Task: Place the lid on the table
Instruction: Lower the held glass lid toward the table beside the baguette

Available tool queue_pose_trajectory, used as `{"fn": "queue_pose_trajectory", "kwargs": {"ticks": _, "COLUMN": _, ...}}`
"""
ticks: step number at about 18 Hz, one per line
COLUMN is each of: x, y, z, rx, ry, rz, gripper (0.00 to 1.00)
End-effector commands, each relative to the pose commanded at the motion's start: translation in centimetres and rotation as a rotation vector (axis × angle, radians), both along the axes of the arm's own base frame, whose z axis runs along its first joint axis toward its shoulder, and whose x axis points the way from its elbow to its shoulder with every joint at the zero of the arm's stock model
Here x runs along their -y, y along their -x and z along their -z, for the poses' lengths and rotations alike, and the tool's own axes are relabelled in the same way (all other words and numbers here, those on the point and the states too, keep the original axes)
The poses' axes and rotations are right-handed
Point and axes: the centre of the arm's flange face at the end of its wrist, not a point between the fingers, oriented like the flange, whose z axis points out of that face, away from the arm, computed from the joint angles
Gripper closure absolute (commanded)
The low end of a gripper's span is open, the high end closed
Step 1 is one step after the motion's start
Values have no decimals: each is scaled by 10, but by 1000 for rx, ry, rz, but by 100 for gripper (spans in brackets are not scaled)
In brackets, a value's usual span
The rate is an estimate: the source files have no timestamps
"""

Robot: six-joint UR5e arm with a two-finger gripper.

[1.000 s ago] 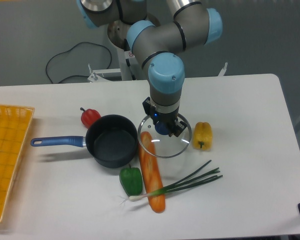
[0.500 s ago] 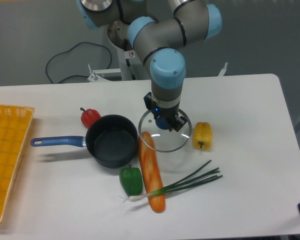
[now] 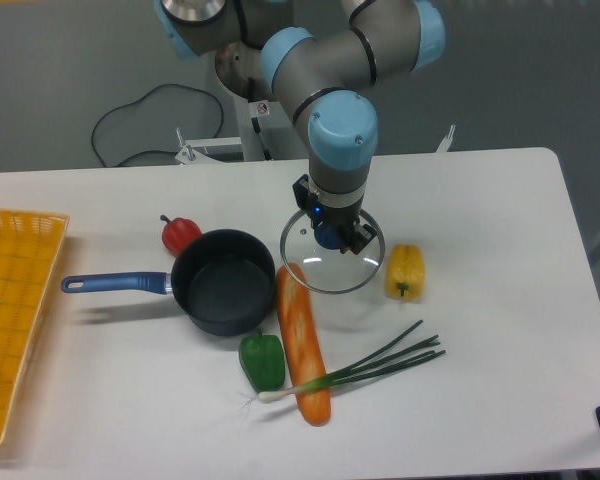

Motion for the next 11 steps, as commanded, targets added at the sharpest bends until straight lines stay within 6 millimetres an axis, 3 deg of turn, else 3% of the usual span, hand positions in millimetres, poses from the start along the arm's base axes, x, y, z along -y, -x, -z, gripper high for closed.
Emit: {"fn": "queue_pose_trajectory", "kwargs": {"ticks": 11, "x": 11, "y": -5, "z": 16, "rx": 32, "ry": 22, "rz": 15, "gripper": 58}}
